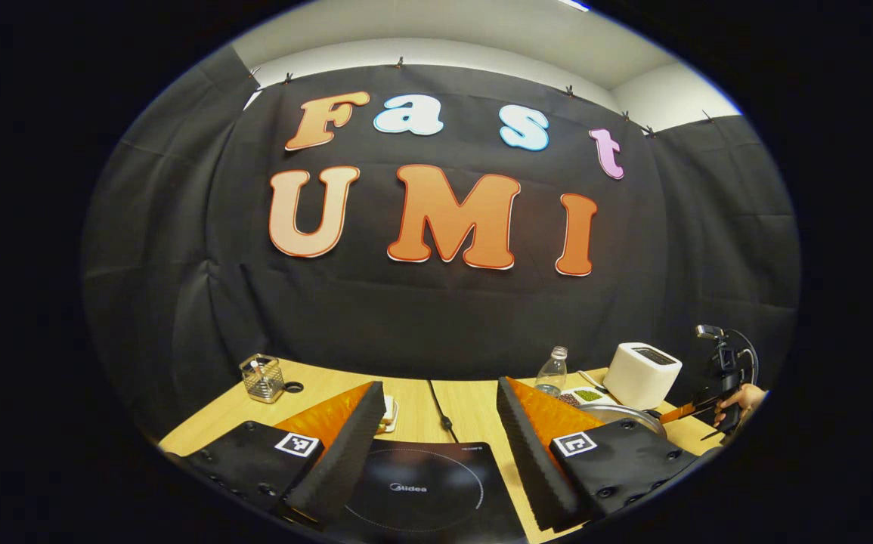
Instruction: First push the handle of the pot to place it horizontally, then grasp the pot with both hands and set it on the induction cooktop.
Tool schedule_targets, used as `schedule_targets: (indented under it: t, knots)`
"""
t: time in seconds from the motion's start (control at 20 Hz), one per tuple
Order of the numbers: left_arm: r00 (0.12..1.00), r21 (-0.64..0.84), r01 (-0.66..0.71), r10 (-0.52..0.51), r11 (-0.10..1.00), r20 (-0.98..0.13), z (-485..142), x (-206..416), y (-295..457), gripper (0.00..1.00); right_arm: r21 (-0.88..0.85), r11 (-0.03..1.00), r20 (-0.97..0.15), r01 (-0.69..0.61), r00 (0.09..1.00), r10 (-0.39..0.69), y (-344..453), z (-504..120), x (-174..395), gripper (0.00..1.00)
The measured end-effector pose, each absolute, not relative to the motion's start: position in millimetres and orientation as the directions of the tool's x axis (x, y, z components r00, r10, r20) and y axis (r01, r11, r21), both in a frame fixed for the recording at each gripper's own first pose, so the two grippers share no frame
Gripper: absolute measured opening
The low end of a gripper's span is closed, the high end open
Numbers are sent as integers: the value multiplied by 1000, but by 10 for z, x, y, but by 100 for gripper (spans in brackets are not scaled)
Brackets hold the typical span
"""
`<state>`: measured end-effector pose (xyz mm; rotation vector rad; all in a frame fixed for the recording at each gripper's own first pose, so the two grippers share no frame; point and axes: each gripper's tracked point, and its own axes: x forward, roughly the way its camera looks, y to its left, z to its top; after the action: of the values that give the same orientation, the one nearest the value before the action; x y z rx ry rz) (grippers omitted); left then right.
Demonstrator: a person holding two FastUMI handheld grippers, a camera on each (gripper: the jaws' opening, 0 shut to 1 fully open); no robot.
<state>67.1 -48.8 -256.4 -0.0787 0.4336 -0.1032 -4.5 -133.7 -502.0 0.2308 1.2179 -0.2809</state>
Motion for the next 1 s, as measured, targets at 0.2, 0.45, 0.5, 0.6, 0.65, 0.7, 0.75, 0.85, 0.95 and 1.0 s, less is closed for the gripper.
schedule_targets:
  t: [0.2, 0.45, 0.5, 0.6, 0.65, 0.7, 0.75, 0.85, 0.95, 1.0]
  knots:
    - [842, -135, 118, -171, 984, -511, -2958, 630, -779, 97, 26, 932, -930, 361, 350, -110, -1430, -4889, 5, 0]
    - [684, -220, 207, -302, 953, -664, -3594, 444, -1477, 97, 62, 941, -923, 332, 378, -73, -1352, -4794, 101, 24]
    - [642, -233, 217, -318, 948, -698, -3731, 412, -1605, 97, 72, 944, -925, 321, 377, -57, -1307, -4820, 113, 29]
    - [566, -257, 230, -344, 939, -750, -3914, 300, -1835, 97, 96, 949, -924, 300, 382, -27, -1213, -4844, 153, 39]
    - [531, -270, 232, -354, 934, -769, -4004, 267, -1933, 98, 90, 955, -922, 284, 386, -28, -1194, -4877, 184, 46]
    - [501, -283, 226, -361, 932, -787, -4084, 238, -2018, 98, 73, 962, -921, 264, 389, -37, -1205, -4901, 202, 58]
    - [477, -292, 218, -362, 931, -801, -4174, 234, -2078, 98, 51, 969, -918, 243, 392, -50, -1211, -4924, 218, 68]
    - [448, -293, 197, -352, 935, -822, -4314, 250, -2150, 98, 17, 975, -916, 220, 395, -73, -1234, -4966, 267, 78]
    - [450, -263, 187, -321, 946, -833, -4462, 292, -2142, 97, 9, 979, -916, 206, 395, -75, -1234, -5005, 285, 82]
    - [455, -266, 181, -320, 947, -831, -4516, 317, -2171, 98, 8, 981, -917, 196, 393, -71, -1228, -5040, 275, 83]
